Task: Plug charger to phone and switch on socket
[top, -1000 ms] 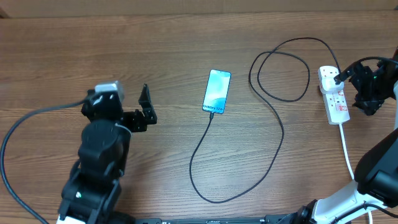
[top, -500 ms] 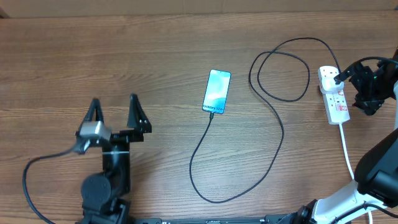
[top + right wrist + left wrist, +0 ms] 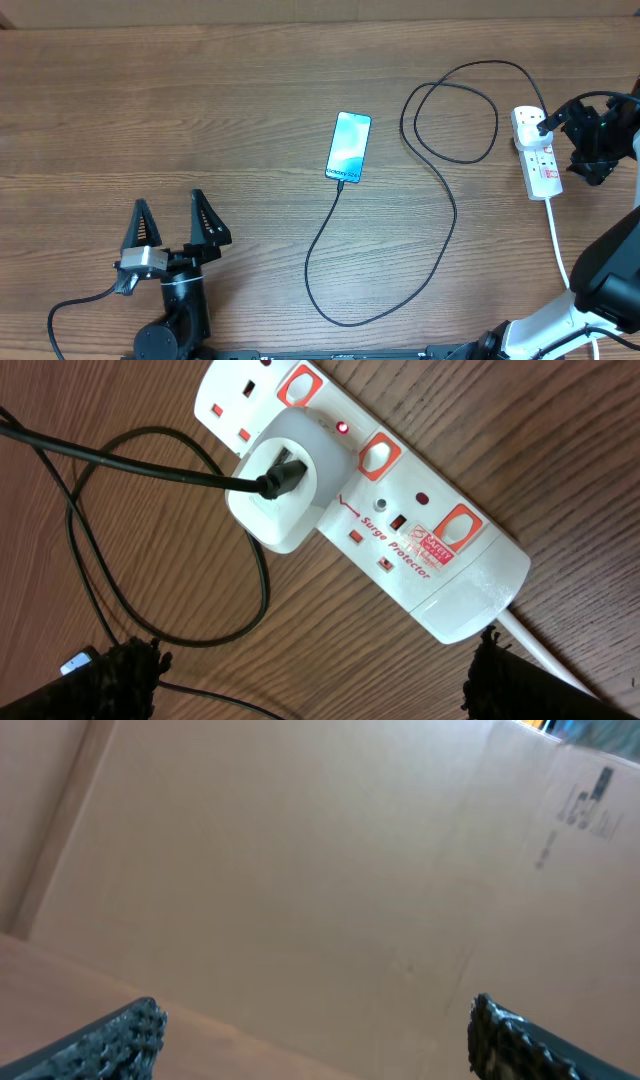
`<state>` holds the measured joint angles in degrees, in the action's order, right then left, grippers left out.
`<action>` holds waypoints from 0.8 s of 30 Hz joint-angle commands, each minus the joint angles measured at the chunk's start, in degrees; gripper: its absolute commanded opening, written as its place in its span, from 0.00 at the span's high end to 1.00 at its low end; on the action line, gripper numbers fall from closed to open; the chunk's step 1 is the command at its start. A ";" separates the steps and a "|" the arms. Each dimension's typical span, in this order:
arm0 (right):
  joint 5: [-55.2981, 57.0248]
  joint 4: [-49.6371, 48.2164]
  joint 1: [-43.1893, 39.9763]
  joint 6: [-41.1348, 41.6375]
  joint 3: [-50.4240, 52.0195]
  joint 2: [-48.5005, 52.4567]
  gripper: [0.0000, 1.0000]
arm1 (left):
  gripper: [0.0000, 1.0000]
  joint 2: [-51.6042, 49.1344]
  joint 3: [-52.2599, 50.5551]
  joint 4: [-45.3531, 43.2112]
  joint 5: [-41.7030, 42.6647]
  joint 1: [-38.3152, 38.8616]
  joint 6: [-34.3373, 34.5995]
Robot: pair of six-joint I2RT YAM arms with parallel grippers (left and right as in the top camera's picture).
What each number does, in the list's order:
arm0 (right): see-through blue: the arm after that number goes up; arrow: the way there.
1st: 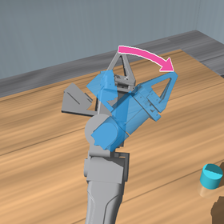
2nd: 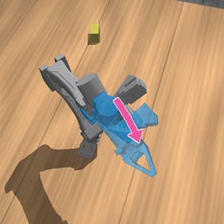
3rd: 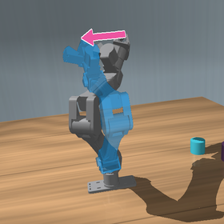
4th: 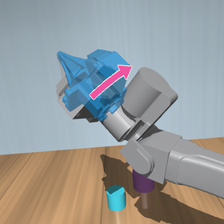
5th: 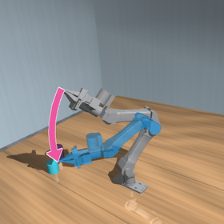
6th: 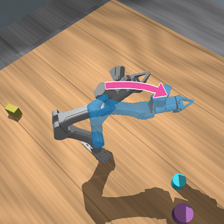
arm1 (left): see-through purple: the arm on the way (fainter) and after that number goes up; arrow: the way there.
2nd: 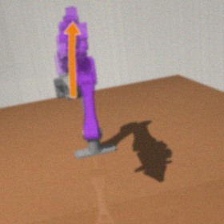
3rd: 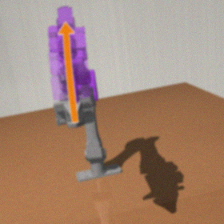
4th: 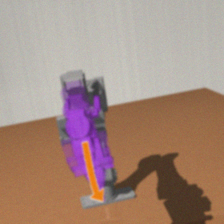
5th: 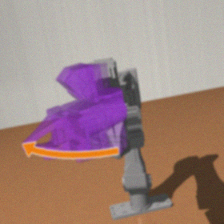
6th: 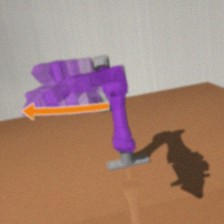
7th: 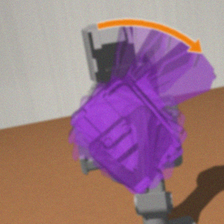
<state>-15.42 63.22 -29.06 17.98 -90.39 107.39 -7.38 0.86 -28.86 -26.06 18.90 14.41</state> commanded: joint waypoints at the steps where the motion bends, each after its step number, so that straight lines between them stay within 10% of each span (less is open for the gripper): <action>1: 0.39 -0.11 0.11 -0.20 0.24 -2.27 0.00 | 0.00 3.80 -0.59 3.32 -1.38 -0.13 -0.68; 24: 0.39 -0.11 0.11 -0.20 0.24 -2.27 0.00 | 0.00 7.19 -0.61 31.61 -1.38 -9.05 -0.76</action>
<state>-15.40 63.22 -29.06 17.93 -90.39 107.39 -0.73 0.49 2.59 -26.85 12.19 14.39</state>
